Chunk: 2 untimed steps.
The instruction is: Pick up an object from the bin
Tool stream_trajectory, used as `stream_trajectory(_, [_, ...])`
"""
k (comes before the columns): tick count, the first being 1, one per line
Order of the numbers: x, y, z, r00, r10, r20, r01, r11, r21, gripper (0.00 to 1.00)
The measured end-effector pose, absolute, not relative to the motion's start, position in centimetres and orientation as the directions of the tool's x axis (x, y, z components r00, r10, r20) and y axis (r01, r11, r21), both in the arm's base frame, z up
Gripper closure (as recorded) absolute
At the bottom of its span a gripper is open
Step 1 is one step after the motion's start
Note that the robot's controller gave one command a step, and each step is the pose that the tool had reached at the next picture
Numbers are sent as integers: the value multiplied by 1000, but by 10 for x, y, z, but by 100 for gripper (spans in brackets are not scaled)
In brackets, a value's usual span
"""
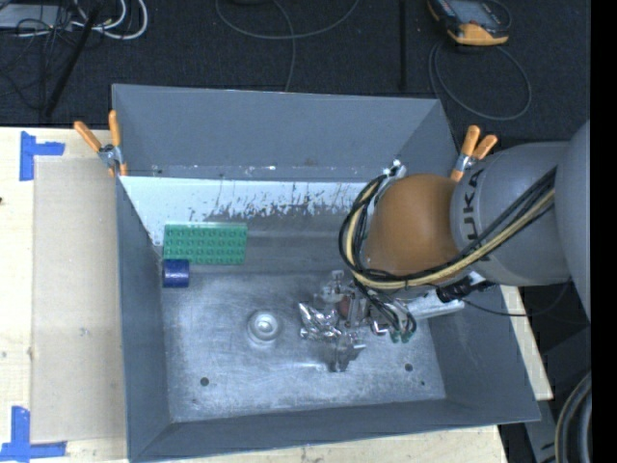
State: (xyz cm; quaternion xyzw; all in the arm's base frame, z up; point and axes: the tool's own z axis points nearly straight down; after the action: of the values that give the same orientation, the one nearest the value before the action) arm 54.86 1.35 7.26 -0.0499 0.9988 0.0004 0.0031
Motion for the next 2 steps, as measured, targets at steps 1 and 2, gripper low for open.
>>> stream_trajectory(1, [548,15,74,-995,-99,-2,-99,995,2,100])
stream_trajectory(2, [564,-2,209,-944,-329,-7,-329,944,-3,100])
